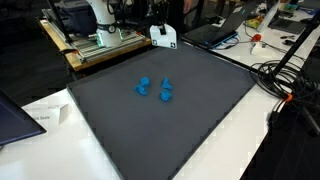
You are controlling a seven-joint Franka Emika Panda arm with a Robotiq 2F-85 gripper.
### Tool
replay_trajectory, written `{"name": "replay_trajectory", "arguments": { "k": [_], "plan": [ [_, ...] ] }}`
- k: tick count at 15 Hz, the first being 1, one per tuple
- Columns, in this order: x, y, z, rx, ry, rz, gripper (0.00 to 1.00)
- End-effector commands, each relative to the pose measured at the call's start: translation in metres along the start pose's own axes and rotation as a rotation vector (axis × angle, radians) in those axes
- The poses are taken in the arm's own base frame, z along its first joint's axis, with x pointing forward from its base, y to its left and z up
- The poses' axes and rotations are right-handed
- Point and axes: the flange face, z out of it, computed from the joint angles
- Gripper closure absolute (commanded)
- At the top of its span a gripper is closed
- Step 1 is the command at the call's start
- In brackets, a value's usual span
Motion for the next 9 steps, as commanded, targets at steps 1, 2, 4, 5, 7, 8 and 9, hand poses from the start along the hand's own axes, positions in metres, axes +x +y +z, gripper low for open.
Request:
{"name": "replay_trajectory", "arguments": {
  "k": [1, 2, 4, 5, 7, 8, 9],
  "plan": [
    [0.025, -0.009, -0.002, -0.049, -0.077, 0.053, 0.99],
    [0.031, -0.014, -0.002, -0.076, -0.092, 0.068, 0.99],
    [0.041, -0.022, 0.001, -0.141, -0.114, 0.113, 0.99],
    [0.045, -0.026, 0.004, -0.18, -0.128, 0.137, 0.99],
    [0.054, -0.034, 0.011, -0.246, -0.154, 0.185, 0.99],
    [0.058, -0.037, 0.016, -0.274, -0.172, 0.212, 0.99],
    [0.061, -0.039, 0.021, -0.294, -0.188, 0.235, 0.99]
  ]
}}
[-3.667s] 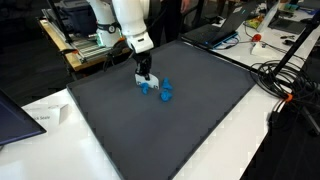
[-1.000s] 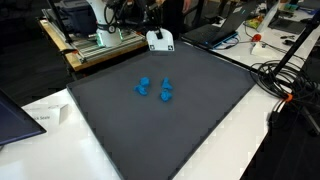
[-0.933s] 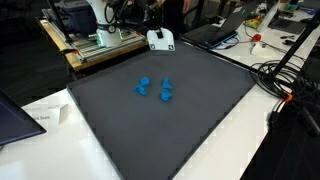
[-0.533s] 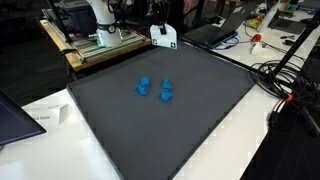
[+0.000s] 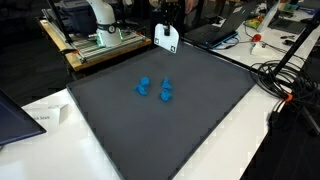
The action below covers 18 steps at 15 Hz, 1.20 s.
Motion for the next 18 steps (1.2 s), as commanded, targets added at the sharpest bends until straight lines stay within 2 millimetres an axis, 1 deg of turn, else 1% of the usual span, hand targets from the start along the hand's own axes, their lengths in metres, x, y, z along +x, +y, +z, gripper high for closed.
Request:
{"name": "replay_trajectory", "arguments": {
  "k": [1, 3, 6, 7, 9, 12, 13, 15, 18],
  "plan": [
    [0.019, -0.013, 0.01, -0.089, -0.066, 0.091, 0.99],
    [0.025, -0.019, 0.018, -0.119, -0.099, 0.14, 0.99],
    [0.034, -0.021, 0.027, -0.207, -0.094, 0.251, 0.99],
    [0.023, -0.019, 0.025, -0.148, -0.091, 0.195, 0.96],
    [0.028, -0.021, 0.03, -0.174, -0.094, 0.23, 0.96],
    [0.031, -0.02, 0.03, -0.177, -0.092, 0.239, 0.96],
    [0.032, -0.02, 0.03, -0.178, -0.092, 0.24, 0.99],
    [0.041, -0.026, 0.038, -0.212, -0.099, 0.295, 0.99],
    [0.048, -0.03, 0.053, -0.275, -0.115, 0.395, 0.99]
  ]
}}
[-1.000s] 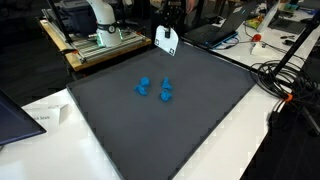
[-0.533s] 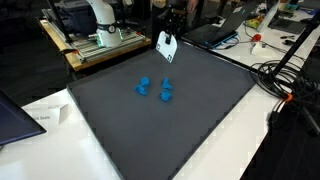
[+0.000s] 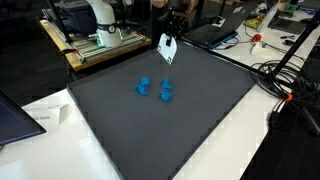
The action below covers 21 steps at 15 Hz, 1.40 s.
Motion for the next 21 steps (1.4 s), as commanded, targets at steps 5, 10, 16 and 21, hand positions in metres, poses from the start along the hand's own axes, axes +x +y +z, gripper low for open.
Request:
{"name": "replay_trajectory", "arguments": {
  "k": [5, 10, 16, 21],
  "plan": [
    [0.019, -0.03, 0.034, -0.235, -0.005, 0.25, 0.99],
    [0.025, -0.05, 0.053, -0.454, 0.036, 0.368, 0.99],
    [0.027, -0.068, 0.08, -0.681, 0.022, 0.47, 0.99],
    [0.032, -0.077, 0.099, -0.792, -0.018, 0.512, 0.99]
  ]
}}
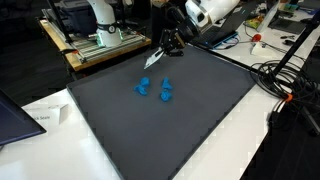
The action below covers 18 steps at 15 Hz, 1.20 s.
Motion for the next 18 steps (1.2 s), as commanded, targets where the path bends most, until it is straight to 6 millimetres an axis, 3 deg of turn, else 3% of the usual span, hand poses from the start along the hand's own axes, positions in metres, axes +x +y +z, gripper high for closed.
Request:
{"name": "replay_trajectory", "arguments": {
  "k": [1, 8, 18],
  "plan": [
    [0.005, -0.019, 0.001, -0.077, 0.004, 0.044, 0.99],
    [-0.001, -0.042, 0.019, -0.151, -0.028, 0.015, 0.99],
    [-0.01, -0.043, 0.023, -0.062, -0.009, -0.173, 0.99]
  ]
}}
